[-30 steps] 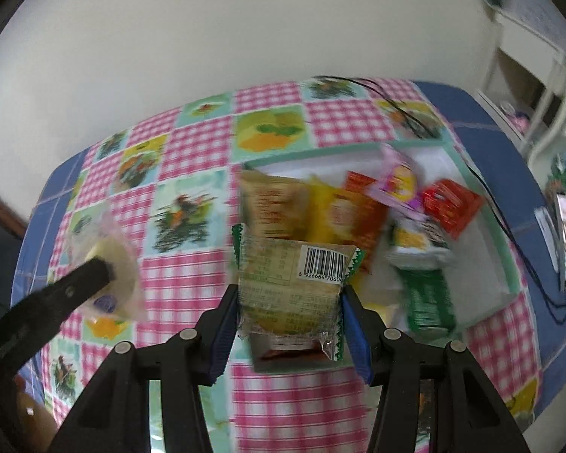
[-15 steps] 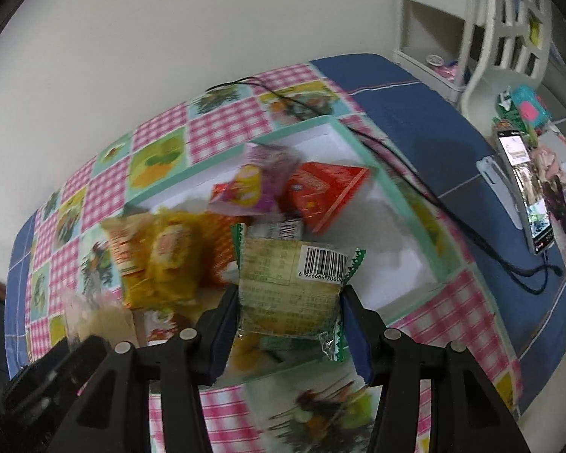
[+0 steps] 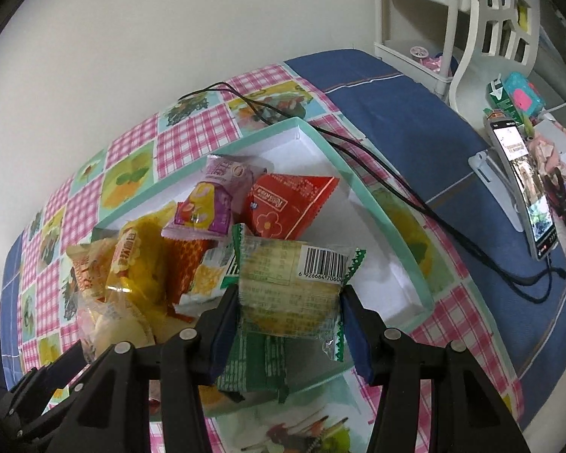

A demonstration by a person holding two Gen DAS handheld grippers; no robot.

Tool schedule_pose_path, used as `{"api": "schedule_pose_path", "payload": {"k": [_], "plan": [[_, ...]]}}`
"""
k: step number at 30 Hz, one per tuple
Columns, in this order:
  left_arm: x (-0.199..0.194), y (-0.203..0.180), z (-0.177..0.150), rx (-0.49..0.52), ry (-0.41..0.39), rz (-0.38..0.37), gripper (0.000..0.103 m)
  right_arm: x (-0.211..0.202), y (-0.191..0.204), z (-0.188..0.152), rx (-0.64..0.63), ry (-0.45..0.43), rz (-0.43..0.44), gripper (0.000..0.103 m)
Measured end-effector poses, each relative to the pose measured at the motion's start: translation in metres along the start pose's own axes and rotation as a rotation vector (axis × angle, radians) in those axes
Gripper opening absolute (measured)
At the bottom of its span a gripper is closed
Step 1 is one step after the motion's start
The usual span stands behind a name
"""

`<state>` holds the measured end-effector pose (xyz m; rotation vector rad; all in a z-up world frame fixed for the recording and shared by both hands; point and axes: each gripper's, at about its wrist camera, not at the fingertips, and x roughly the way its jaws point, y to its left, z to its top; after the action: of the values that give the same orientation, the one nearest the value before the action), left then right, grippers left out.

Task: Organize snacks
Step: 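Carry the biscuit packet and bun into the white tray and open both grippers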

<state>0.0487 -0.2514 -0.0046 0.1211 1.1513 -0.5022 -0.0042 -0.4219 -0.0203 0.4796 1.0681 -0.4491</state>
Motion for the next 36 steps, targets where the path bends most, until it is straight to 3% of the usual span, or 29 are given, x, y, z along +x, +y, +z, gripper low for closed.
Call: {"api": "schedule_pose_path", "payload": {"k": [12,17,20,30,33,36], "plan": [[0.006,-0.008,0.01,0.028,-0.017,0.006,0.054,0.01,-0.004,0.007,0.01,-0.002,0.002,0.06],[0.003,-0.006,0.009,0.021,-0.004,0.009,0.061,0.011,-0.004,0.006,0.009,0.014,0.001,0.067],[0.0,-0.002,0.008,0.002,0.006,-0.005,0.072,0.009,-0.001,0.004,-0.004,0.014,-0.004,0.072],[-0.022,0.018,0.003,-0.077,0.009,-0.023,0.083,-0.004,0.015,-0.004,-0.061,-0.007,-0.009,0.089],[-0.031,0.03,0.001,-0.106,-0.002,-0.004,0.084,-0.009,0.023,-0.007,-0.089,-0.013,-0.005,0.095],[-0.04,0.044,-0.001,-0.14,-0.03,0.041,0.095,-0.014,0.034,-0.012,-0.117,-0.022,-0.001,0.098]]}}
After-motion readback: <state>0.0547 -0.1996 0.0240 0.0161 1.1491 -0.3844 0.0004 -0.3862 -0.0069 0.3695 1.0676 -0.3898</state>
